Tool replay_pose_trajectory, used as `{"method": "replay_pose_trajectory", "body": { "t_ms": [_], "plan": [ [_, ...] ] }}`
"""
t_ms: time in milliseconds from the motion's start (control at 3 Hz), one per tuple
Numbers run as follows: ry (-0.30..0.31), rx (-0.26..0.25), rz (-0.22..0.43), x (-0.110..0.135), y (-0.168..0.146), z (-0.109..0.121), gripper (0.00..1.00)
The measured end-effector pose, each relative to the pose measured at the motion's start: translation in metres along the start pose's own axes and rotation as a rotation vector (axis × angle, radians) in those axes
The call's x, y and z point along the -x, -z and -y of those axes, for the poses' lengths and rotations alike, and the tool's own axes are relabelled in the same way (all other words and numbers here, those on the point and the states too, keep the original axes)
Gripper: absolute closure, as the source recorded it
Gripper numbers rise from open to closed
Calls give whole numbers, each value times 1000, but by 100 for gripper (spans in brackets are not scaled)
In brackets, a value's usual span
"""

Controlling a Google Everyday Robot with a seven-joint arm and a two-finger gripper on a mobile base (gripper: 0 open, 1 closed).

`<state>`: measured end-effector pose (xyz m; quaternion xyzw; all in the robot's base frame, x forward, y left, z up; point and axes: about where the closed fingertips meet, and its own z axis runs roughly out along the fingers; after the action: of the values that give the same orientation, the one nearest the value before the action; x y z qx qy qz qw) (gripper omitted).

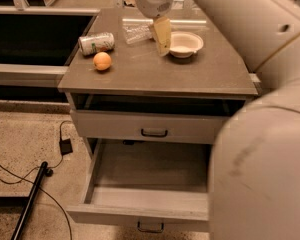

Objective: Place 7up can into middle drawer

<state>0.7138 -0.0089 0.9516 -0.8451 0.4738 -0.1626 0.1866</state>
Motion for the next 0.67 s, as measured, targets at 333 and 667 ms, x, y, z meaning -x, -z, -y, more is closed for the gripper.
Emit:
{"method": "replay_pose_trajectory", "body": {
  "t_ms": [333, 667],
  "plan": [
    [4, -23, 71, 18, -33, 35, 6],
    [12, -46, 143, 45, -56, 65, 21]
  ]
}}
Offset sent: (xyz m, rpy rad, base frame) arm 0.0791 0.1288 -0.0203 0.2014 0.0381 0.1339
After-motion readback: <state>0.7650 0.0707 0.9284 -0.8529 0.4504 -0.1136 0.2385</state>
